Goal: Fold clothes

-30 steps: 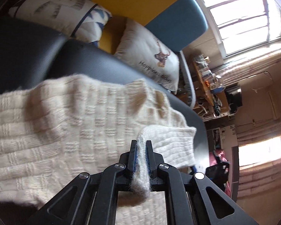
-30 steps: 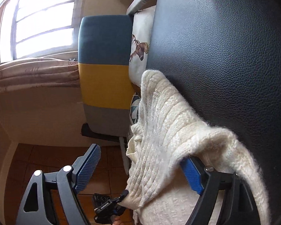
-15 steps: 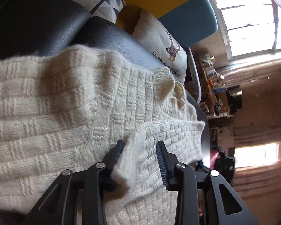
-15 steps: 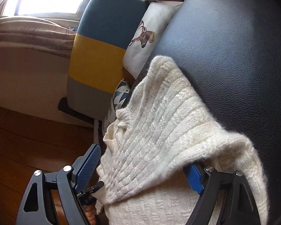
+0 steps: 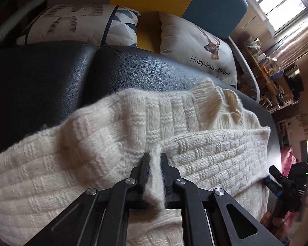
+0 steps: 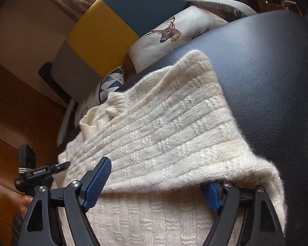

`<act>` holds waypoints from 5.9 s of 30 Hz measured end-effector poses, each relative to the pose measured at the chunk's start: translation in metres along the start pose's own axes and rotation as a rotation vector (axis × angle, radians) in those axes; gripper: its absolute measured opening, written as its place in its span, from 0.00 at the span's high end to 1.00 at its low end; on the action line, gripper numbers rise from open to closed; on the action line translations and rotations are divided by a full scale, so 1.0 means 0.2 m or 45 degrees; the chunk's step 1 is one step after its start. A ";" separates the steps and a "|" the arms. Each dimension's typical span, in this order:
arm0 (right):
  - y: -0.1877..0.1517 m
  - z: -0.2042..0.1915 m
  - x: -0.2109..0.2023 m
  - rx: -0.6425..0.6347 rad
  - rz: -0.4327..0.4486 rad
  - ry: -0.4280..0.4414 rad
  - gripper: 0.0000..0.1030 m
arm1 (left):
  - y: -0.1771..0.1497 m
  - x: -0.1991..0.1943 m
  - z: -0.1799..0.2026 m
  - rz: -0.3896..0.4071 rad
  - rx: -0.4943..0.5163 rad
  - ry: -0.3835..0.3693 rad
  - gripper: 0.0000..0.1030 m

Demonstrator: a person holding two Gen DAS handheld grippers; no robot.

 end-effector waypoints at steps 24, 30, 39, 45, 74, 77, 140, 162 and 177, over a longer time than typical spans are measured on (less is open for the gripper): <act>0.13 -0.19 -0.09 -0.310 -0.013 -0.229 0.19 | -0.22 -0.14 0.26 0.220 0.304 0.473 0.76; 0.01 -0.11 0.09 -0.437 -0.085 -0.403 0.19 | -0.27 -0.07 0.20 0.241 0.262 0.471 0.74; 0.14 0.04 -0.19 -0.208 0.004 -0.095 0.19 | -0.22 -0.28 0.24 0.285 0.154 0.138 0.74; 0.16 0.06 -0.25 -0.268 0.011 0.042 0.19 | -0.06 -0.25 0.72 0.249 0.415 -0.122 0.67; -0.03 0.06 -0.08 -0.464 -0.006 0.032 0.19 | 0.16 0.85 1.78 -0.130 1.028 -0.185 0.92; -0.02 0.07 -0.08 -0.464 -0.005 0.031 0.19 | 0.18 0.84 1.77 -0.116 0.961 -0.201 0.88; -0.33 -0.48 0.24 -0.683 -0.019 -0.406 0.02 | -0.98 -0.99 -1.98 0.800 -1.505 -0.081 0.57; -0.23 -0.76 0.31 -0.764 -0.018 -0.414 0.11 | -0.75 -1.17 -1.66 0.857 -1.280 -0.162 0.94; -0.19 -0.63 0.46 -0.699 -0.075 -0.440 0.08 | -0.03 -0.97 -0.38 0.667 -0.623 -0.640 0.94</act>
Point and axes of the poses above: each gripper's, at about its wrist camera, not at the fingertips, and x roughly the way its jaws point, z to its right, y to its top, the point moved 2 cm from there along x, roughly the way its jaws point, and after that the axes turned 1 degree about -z, right-handed, at the moved point
